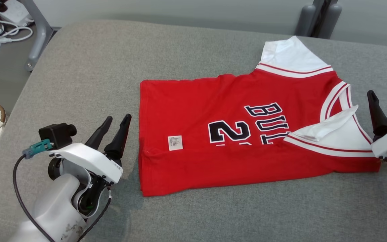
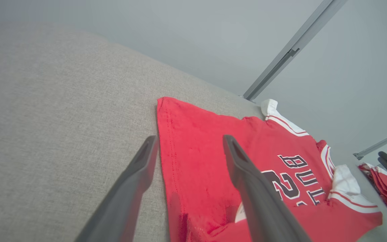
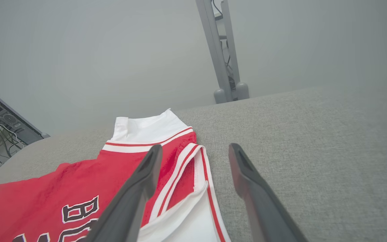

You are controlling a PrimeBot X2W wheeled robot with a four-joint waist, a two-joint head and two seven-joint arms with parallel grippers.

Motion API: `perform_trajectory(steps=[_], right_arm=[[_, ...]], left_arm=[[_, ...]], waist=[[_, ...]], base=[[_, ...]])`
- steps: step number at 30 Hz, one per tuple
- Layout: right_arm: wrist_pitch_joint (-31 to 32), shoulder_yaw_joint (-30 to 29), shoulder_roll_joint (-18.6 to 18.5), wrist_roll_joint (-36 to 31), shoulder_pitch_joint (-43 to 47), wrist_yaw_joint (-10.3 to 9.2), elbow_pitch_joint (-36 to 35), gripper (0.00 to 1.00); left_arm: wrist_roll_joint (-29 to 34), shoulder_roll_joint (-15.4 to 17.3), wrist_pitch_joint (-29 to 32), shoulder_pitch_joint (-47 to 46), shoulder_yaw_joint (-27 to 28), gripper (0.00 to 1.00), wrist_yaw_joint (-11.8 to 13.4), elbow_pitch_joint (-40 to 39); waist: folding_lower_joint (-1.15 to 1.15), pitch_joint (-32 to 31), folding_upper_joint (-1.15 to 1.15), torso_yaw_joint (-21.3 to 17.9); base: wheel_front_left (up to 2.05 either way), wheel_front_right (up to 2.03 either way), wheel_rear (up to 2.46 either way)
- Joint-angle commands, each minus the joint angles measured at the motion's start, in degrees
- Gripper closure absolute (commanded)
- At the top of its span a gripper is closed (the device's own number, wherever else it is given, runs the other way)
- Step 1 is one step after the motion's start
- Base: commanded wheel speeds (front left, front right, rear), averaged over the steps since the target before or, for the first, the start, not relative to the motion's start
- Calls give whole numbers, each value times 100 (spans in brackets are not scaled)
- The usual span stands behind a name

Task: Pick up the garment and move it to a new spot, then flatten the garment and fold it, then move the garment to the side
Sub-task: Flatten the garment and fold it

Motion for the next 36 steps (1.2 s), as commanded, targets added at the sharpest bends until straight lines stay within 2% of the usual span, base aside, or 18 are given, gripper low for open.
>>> perform_trajectory(steps=[1, 7, 9, 12, 14, 17, 18, 22, 30, 36], right_arm=[[-285, 24, -41, -72, 160, 0, -62, 0], [-704, -29, 37, -601, 719, -1, -357, 0], [-719, -298, 108, -902, 904, -1, -587, 0], [-710, -772, 399, -1257, 1356, 0, -852, 0], [-711, -1000, 529, -1511, 1572, 0, -947, 0], [-713, -1151, 709, -1702, 1752, 0, -999, 0], [-712, -1291, 866, -1791, 1912, -1, -1021, 0], [-713, -1433, 1077, -1937, 2082, -1, -1081, 0], [-714, -1511, 1145, -1998, 2087, -1, -1088, 0], [-714, -1566, 1143, -2002, 2037, 0, -1084, 0]], left_arm=[[411, -88, -20, 192, 491, 0, -3, -51], [2193, -683, -14, 1094, 2396, 0, -2, -602], [2698, -883, -15, 1401, 3014, 0, -2, -831], [3356, -1244, -15, 1855, 3679, 0, -2, -1076], [3668, -1401, -15, 2078, 3901, 0, -2, -1152], [3909, -1488, -15, 2265, 3978, 0, -2, -1098], [4072, -1575, -16, 2404, 3937, 0, -2, -965], [4281, -1642, -16, 2538, 3864, 0, -2, -455], [4249, -1692, -16, 2307, 3620, 0, -3, 624], [3900, -1707, 8, 1877, 3450, 0, 24, 1689]], waist=[[0, -118, 0, -31], [0, -444, 0, -151], [0, -539, 0, -205], [0, -659, 0, -277], [0, -718, 0, -308], [0, -777, 0, -332], [0, -831, 0, -364], [0, -904, 0, -456], [0, -909, 0, -652], [0, -819, 0, -766]], base=[[0, 0, 0], [0, 0, 0], [0, 0, 0], [0, 0, 0], [0, 0, 0], [0, 0, 0], [0, 0, 0], [0, 0, 0], [0, 0, 0], [0, 0, 0]])
